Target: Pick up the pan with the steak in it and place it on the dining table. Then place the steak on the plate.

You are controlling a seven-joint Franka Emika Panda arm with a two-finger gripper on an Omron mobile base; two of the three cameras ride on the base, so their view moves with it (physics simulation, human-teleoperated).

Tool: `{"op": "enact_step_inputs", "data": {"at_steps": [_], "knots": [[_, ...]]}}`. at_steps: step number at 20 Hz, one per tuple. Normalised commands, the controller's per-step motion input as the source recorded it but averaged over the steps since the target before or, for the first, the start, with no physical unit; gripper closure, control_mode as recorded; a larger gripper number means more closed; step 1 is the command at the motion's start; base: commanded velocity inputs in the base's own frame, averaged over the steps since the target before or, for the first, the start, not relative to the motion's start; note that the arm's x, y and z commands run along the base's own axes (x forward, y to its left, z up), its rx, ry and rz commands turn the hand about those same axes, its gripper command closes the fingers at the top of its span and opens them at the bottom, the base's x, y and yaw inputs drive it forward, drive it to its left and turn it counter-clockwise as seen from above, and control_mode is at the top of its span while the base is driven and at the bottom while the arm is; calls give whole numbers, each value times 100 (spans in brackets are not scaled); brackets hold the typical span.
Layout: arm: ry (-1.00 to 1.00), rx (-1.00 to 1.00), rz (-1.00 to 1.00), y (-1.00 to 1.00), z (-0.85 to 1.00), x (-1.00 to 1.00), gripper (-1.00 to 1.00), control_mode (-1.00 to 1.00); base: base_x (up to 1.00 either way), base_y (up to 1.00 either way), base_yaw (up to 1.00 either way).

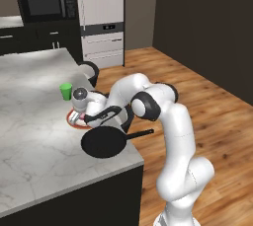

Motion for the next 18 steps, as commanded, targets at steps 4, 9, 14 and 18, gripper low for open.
{"op": "enact_step_inputs", "data": {"at_steps": [4, 9, 14, 18], "knots": [[0, 4, -3, 0, 43, 3, -100, -100, 0, 0, 0], [2, 7, -5, -6, 63, -10, -100, -100, 0, 0, 0], [4, 10, -4, -33, 52, -47, -100, -100, 0, 0, 0], [1, 10, -1, -42, 35, -70, -100, -100, 0, 0, 0]]}}
